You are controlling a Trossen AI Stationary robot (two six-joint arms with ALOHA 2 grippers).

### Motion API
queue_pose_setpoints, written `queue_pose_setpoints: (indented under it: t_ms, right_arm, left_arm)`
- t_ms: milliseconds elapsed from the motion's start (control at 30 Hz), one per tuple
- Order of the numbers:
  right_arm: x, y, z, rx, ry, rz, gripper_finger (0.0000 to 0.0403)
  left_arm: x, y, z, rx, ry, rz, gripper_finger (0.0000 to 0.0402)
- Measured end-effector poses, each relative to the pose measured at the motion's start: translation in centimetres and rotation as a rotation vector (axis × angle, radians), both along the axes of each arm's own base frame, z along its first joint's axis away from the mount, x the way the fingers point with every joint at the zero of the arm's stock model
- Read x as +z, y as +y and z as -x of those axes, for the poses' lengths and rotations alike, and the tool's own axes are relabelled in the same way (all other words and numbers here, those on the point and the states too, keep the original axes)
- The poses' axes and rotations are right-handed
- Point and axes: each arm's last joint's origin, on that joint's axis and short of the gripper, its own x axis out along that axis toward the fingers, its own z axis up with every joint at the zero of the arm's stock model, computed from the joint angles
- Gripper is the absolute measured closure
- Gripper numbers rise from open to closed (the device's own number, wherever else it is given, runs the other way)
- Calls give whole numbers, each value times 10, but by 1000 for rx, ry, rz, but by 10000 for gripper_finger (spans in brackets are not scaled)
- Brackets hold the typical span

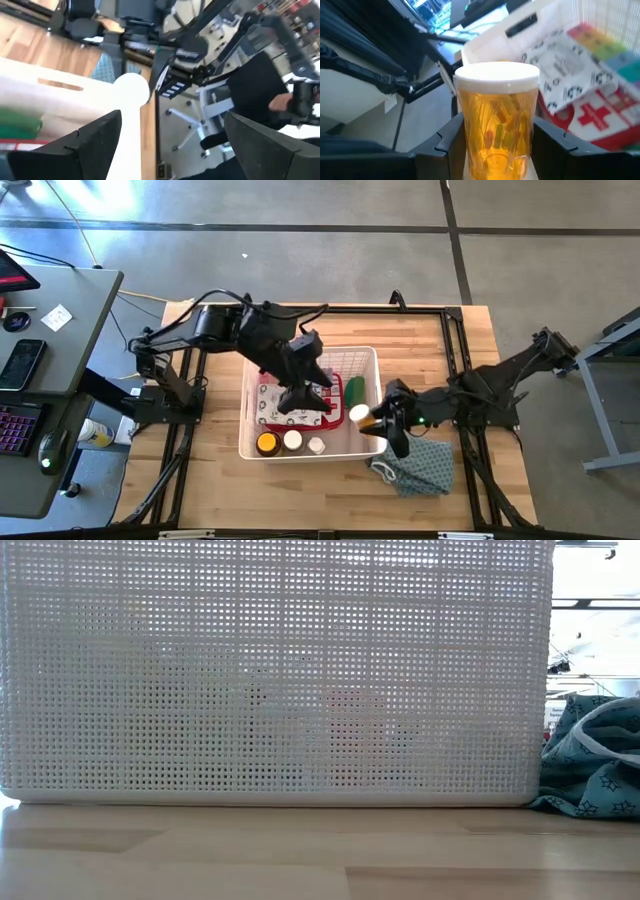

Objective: Pick & place medical supplies in basket/bin
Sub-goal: Put the orange pill bottle into the white container

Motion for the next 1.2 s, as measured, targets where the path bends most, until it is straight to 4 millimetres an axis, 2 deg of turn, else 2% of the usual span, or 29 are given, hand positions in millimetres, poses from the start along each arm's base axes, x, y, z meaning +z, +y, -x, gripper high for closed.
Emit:
queue_pose_setpoints:
  t_ms: [100, 467, 600, 800, 1200]
  right_arm:
    - [2, -7, -5, -15, -32, 27, 237]
    - [5, -25, -13, -37, -60, 65, 234]
    - [4, -25, -13, -35, -58, 65, 234]
    - [4, -24, -13, -35, -58, 66, 234]
    - [4, -24, -13, -27, -60, 83, 233]
  left_arm:
    - [-4, -1, -8, -1, 8, 24, 16]
    - [-37, -3, -44, -29, 121, 40, 16]
    - [-39, -3, -44, -40, 128, 6, 6]
    - [-39, 0, -46, 7, 73, -149, 3]
    - [-48, 3, -55, 32, 95, -177, 2]
